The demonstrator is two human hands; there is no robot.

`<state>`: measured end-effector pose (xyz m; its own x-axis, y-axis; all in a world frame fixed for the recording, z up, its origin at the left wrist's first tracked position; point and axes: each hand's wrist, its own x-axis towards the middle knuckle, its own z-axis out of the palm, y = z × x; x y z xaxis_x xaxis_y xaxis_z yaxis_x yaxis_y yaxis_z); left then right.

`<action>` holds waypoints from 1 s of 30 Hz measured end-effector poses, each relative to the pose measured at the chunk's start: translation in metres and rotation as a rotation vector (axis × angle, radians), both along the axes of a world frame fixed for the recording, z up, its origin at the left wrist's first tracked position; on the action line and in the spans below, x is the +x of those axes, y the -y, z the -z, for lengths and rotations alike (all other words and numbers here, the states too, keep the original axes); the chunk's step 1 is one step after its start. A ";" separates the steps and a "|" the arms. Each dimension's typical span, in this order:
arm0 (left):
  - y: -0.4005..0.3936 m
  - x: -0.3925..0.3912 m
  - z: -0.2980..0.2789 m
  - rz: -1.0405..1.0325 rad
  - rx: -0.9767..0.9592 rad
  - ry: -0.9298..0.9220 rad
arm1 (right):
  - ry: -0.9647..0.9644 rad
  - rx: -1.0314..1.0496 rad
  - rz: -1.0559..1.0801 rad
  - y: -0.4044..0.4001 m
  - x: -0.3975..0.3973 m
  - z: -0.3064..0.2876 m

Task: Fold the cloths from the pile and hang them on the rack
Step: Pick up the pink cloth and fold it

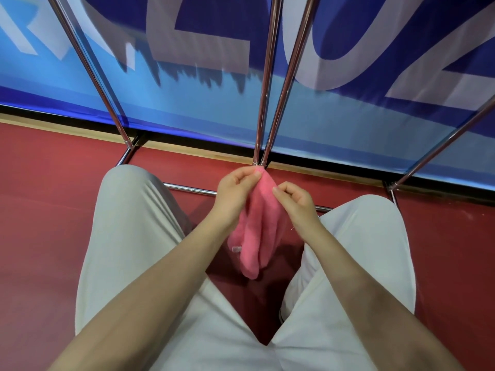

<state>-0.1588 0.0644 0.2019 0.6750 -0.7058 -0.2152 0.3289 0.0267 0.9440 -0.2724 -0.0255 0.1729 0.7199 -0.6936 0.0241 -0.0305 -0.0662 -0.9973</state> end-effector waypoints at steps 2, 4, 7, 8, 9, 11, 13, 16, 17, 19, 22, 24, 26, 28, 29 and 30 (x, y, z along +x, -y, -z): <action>-0.002 0.014 -0.004 -0.052 -0.010 0.013 | -0.023 -0.038 -0.017 0.000 0.000 0.001; -0.005 0.027 -0.006 -0.090 -0.022 0.007 | -0.047 -0.073 -0.025 0.000 0.001 0.004; -0.011 0.045 -0.012 -0.155 -0.085 -0.046 | -0.120 -0.138 -0.072 -0.001 0.001 0.012; -0.012 0.051 -0.014 -0.187 -0.117 -0.076 | -0.150 -0.171 -0.100 -0.002 0.001 0.015; -0.014 0.057 -0.016 -0.223 -0.150 -0.112 | -0.183 -0.201 -0.126 -0.004 0.001 0.018; -0.019 0.071 -0.019 -0.292 -0.207 -0.175 | -0.234 -0.208 -0.144 -0.007 0.003 0.024; -0.025 0.082 -0.019 -0.344 -0.247 -0.204 | -0.247 -0.155 -0.104 -0.009 0.006 0.030; -0.031 0.091 -0.019 -0.377 -0.254 -0.189 | -0.281 -0.144 -0.062 -0.010 0.008 0.038; -0.033 0.093 -0.019 -0.384 -0.253 -0.180 | -0.305 -0.155 -0.068 -0.010 0.007 0.041; -0.035 0.095 -0.021 -0.409 -0.252 -0.170 | -0.366 -0.192 -0.095 -0.009 0.003 0.048; -0.041 0.103 -0.024 -0.472 -0.280 -0.220 | -0.453 -0.257 -0.113 -0.007 -0.003 0.058; -0.045 0.108 -0.027 -0.507 -0.299 -0.241 | -0.521 -0.297 -0.070 -0.003 -0.007 0.062; -0.049 0.113 -0.027 -0.525 -0.293 -0.214 | -0.552 -0.331 -0.024 -0.001 -0.009 0.062; -0.051 0.116 -0.026 -0.528 -0.261 -0.149 | -0.568 -0.372 0.005 -0.001 -0.011 0.060; -0.053 0.116 -0.026 -0.522 -0.247 -0.123 | -0.581 -0.387 0.017 -0.001 -0.011 0.059; -0.054 0.115 -0.027 -0.518 -0.233 -0.107 | -0.586 -0.385 0.030 -0.001 -0.012 0.058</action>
<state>-0.0441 0.1188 0.2290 0.9281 -0.3261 -0.1799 0.3110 0.4128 0.8561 -0.2845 -0.0245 0.1147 0.6699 -0.7336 -0.1140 -0.5634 -0.4023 -0.7216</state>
